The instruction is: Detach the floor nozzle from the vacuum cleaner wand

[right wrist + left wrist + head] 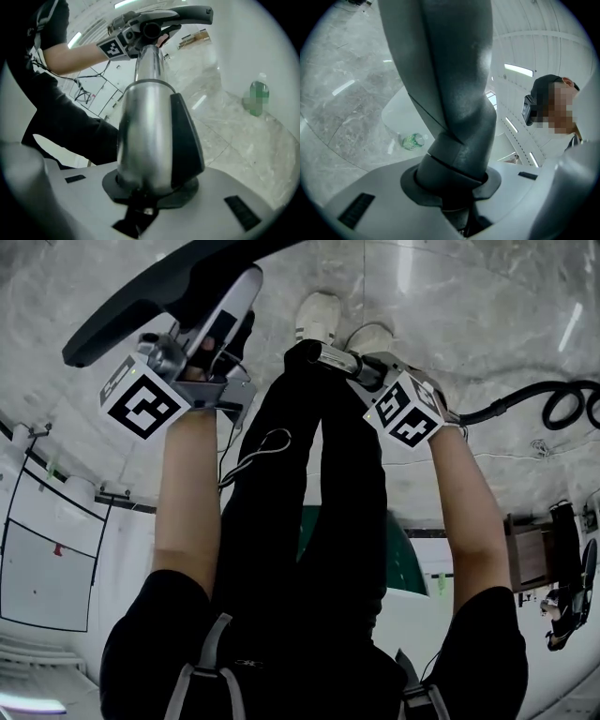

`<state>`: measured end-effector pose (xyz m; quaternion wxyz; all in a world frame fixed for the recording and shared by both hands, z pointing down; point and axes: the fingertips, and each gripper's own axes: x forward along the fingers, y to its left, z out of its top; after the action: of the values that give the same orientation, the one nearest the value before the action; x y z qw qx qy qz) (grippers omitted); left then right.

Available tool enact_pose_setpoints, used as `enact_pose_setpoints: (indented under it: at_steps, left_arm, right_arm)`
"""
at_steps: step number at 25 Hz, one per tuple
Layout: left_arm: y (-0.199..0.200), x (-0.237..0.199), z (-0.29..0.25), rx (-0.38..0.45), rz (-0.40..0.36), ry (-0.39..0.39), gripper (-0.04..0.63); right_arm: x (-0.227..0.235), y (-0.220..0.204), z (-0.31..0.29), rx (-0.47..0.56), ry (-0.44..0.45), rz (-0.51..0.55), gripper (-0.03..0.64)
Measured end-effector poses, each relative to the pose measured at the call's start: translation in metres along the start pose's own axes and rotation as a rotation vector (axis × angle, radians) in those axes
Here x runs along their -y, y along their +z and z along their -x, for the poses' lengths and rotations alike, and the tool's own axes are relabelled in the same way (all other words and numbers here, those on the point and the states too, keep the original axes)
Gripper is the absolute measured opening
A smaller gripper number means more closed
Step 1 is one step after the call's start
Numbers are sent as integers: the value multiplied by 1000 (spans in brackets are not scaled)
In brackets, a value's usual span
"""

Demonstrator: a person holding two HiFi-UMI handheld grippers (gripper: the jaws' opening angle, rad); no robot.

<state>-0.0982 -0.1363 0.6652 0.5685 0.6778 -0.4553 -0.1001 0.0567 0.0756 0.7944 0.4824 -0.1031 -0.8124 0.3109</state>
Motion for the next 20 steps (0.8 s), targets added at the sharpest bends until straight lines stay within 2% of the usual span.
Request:
enact_pose_setpoints:
  at_steps: [2,7,12,20]
  left_arm:
    - [-1,-1,-2,-3,-2,17,107]
    - [-5,1,-6,-3,3,17,107]
    - [-11,19,-8,-34,-57,12,107]
    - [-20,13,-11,-46,-38,21,107]
  right_arm:
    - [6,1,-3,-13,-46,14,89]
    - [7,8,-6,-16,-66,40,89]
    - [5,18,8,6,-95,35,89]
    - [14,22,12,33,-124,29,89]
